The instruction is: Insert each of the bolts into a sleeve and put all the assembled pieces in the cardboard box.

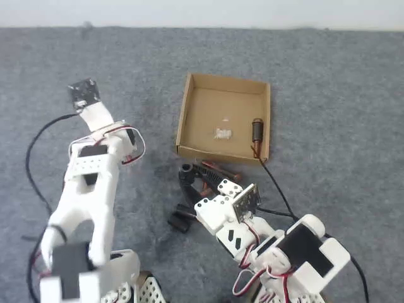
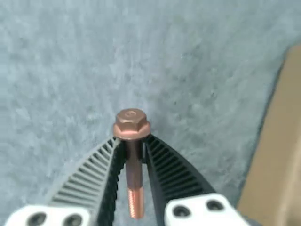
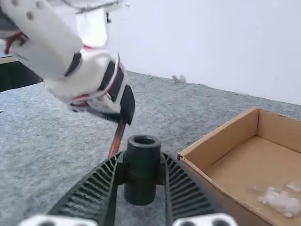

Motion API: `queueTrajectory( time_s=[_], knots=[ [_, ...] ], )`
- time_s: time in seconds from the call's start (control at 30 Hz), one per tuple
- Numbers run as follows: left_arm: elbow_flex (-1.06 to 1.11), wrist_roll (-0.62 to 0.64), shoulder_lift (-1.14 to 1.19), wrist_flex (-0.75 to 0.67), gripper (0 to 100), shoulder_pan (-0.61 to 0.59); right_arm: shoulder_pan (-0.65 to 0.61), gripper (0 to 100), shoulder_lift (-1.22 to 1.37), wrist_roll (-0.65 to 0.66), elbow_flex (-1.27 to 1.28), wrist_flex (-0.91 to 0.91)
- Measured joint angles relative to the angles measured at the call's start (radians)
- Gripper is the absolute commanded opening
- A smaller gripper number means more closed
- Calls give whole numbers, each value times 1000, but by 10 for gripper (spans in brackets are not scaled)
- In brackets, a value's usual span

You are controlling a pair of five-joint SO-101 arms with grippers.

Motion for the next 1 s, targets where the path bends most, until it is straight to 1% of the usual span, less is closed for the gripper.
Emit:
queueTrajectory(
  time_s=[0.07, 0.13, 0.3, 0.37, 0.43, 0.57, 0.63, 0.83, 1.0],
  knots=[
    [23, 0, -84, 12, 12, 3, 2, 6, 0, 0, 0, 0],
    [74, 0, -178, 17, 12, 31, -2, 6, 0, 0, 0, 0],
    [192, 0, -410, 18, 12, 178, -2, 6, 0, 0, 0, 80],
    [222, 0, -485, 18, 12, 236, -2, 6, 0, 0, 0, 84],
    [247, 0, -543, 18, 12, 267, -3, 6, 0, 0, 0, 89],
    [261, 0, -612, 26, 12, 278, -6, 6, 0, 0, 0, 92],
    [261, 0, -634, 26, 12, 281, -29, 6, 0, 0, 0, 92],
    [261, 0, -669, 26, 12, 324, -57, 6, 0, 0, 0, 95],
    [315, 0, -729, 28, 12, 367, -58, 6, 0, 0, 0, 95]
  ],
)
